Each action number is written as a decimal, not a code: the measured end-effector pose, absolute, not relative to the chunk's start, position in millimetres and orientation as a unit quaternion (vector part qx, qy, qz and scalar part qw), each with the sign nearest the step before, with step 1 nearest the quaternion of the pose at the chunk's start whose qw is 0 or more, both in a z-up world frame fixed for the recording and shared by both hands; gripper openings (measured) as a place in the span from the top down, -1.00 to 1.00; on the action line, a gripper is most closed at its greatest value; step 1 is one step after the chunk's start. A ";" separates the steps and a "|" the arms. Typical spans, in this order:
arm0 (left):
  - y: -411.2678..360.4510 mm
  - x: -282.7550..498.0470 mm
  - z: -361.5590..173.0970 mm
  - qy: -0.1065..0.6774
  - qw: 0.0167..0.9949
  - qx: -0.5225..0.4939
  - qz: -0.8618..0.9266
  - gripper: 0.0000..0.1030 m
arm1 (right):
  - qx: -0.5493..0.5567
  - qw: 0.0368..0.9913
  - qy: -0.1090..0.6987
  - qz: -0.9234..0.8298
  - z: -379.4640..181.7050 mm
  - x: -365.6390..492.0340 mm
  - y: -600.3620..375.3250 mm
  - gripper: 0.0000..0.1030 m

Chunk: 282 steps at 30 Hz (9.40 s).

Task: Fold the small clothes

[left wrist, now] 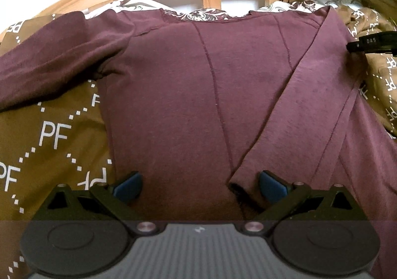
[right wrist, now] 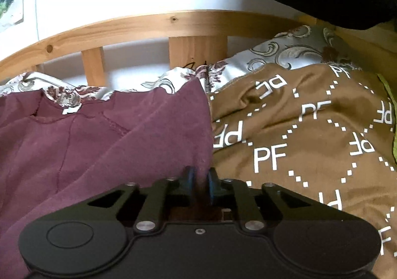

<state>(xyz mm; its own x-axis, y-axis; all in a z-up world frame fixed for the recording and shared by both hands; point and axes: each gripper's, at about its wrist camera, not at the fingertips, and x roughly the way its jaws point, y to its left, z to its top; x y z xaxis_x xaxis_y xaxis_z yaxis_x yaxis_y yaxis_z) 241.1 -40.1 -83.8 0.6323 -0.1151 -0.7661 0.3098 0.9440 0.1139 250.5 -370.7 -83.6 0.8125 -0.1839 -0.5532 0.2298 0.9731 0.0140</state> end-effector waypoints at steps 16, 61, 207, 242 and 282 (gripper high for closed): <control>-34.9 242.7 -80.7 0.424 0.893 0.092 -0.119 -0.99 | -0.146 0.934 0.296 -0.135 -112.0 182.3 -326.8 -0.85; 247.6 216.4 23.7 0.225 0.892 -0.305 0.246 -0.90 | -0.217 0.954 0.183 0.095 -53.7 108.4 -201.6 -0.99; 52.9 283.4 -35.7 0.285 0.956 -0.064 -0.007 0.26 | -0.035 0.904 0.408 0.122 -104.6 137.4 -228.8 0.88; 50.3 286.2 -66.6 0.354 0.902 -0.173 -0.178 -0.64 | 0.076 0.845 0.413 0.331 -18.6 450.1 -69.1 -0.03; 79.4 306.4 -61.8 0.379 0.771 -0.293 -0.420 -0.78 | 0.070 0.866 0.369 0.329 -10.2 415.6 -153.8 0.83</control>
